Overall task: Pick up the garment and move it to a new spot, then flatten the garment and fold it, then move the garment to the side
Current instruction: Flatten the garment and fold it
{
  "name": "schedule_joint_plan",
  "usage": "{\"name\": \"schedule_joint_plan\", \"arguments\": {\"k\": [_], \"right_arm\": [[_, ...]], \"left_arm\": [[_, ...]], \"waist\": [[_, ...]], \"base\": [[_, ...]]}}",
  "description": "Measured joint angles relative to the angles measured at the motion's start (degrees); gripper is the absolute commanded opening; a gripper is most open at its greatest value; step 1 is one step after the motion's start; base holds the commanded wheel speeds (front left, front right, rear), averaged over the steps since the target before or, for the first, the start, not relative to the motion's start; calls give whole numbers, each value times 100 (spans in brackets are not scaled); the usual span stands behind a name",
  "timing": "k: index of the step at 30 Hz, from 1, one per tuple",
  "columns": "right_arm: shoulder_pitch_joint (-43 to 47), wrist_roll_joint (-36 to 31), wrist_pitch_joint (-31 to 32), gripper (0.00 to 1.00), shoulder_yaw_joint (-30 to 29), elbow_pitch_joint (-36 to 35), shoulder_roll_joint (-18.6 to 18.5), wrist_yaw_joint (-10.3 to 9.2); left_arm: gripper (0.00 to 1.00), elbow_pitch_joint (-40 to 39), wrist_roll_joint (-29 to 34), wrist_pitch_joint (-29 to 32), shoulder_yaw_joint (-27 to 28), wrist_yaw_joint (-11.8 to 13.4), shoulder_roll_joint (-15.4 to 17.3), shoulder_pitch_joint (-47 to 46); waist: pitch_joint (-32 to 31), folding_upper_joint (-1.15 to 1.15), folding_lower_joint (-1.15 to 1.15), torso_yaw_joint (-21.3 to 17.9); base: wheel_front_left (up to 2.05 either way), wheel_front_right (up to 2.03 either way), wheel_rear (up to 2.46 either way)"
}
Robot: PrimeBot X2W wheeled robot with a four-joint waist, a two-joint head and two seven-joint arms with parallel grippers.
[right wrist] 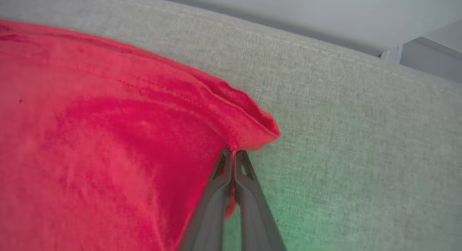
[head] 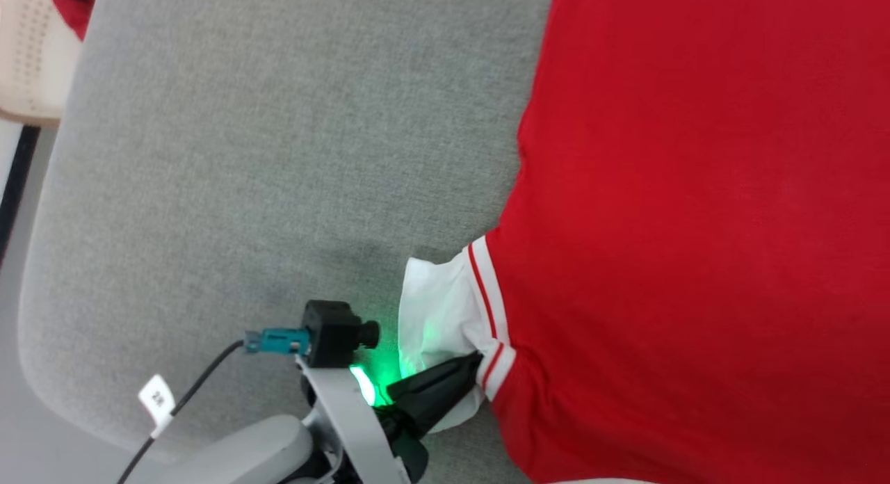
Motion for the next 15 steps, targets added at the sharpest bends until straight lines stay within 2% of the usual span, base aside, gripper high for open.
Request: {"name": "schedule_joint_plan", "arguments": {"k": [3, 7, 15], "right_arm": [[261, 314, 3, 0, 147, -167, -84, 1], [804, 749, 64, 0, 397, -630, -413, 0], [2595, 1794, 365, 0, 397, -1873, -1126, 1]], "left_arm": [[0, 98, -81, -115, 5, 0, 71, 54], [0, 269, -175, -174, 12, 15, 258, 124], [0, 424, -301, -266, 13, 110, 592, 499]], "waist": [[-158, 0, 0, -110], [-420, 0, 0, -265], [-1007, 0, 0, -620]], "base": [[0, 0, 0], [0, 0, 0], [0, 0, 0]]}}
